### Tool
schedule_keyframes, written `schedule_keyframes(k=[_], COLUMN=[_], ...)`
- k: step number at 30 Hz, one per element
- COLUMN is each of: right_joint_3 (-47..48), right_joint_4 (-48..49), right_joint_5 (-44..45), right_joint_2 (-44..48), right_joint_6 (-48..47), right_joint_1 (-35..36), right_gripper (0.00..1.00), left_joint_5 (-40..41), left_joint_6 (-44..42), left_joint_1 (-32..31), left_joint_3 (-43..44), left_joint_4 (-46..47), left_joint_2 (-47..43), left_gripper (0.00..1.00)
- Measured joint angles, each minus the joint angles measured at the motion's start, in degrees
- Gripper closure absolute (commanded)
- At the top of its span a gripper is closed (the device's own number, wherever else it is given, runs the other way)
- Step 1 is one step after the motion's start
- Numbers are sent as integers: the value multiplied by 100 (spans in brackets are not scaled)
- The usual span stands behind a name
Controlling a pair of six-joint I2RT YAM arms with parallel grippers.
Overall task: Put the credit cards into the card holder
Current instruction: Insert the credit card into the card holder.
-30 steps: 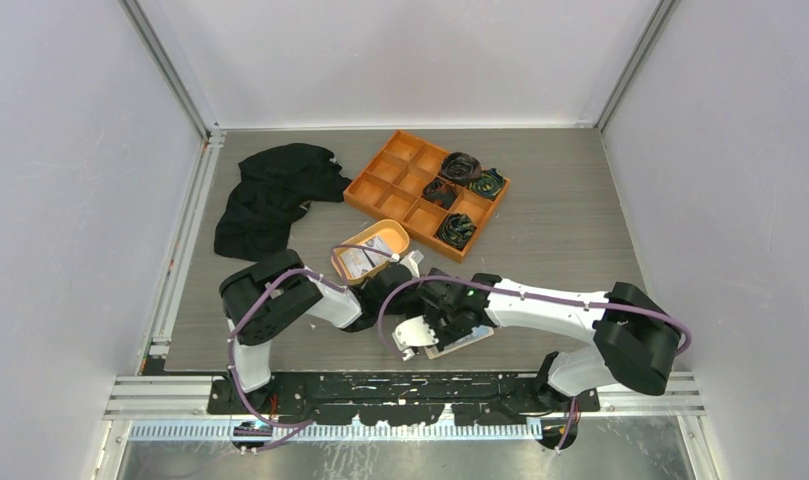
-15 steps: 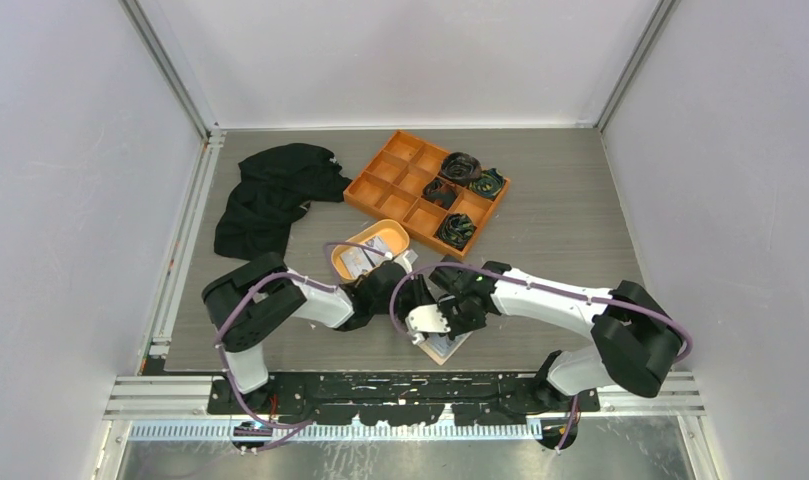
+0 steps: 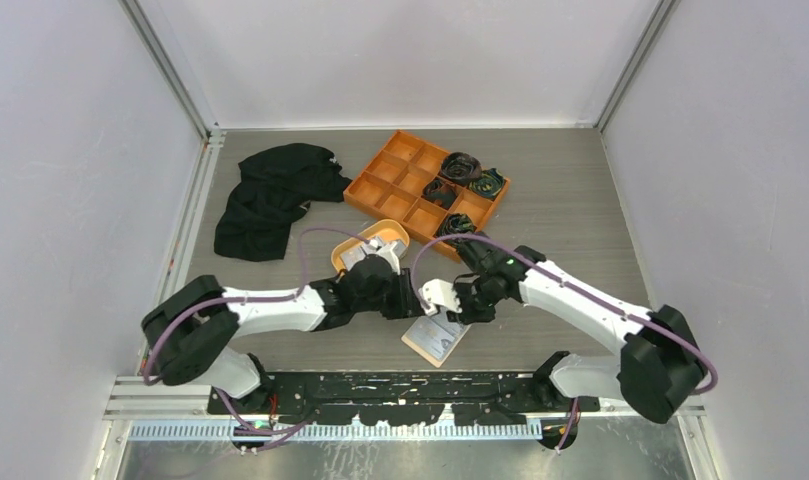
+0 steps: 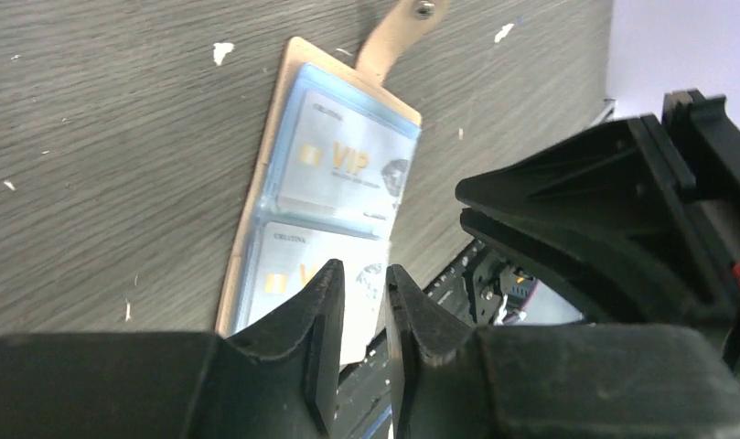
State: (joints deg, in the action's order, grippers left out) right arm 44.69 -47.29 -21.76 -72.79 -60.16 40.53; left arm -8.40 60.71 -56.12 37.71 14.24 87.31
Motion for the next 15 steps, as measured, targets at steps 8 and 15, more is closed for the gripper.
schedule_keyframes(k=[8,15], right_joint_3=[146,103], right_joint_4=[-153,337], right_joint_5=[-1307,-1414], right_joint_2=[680,74], right_joint_6=[-94,-216], right_joint_1=[-387,299], right_gripper=[32,76], left_joint_5=[332,960], left_joint_6=[-807,-1047], left_joint_1=[0,24], left_joint_3=[-835,-2758], left_joint_4=[-7,1082], left_joint_2=[-1613,-3206], left_gripper=[81,20])
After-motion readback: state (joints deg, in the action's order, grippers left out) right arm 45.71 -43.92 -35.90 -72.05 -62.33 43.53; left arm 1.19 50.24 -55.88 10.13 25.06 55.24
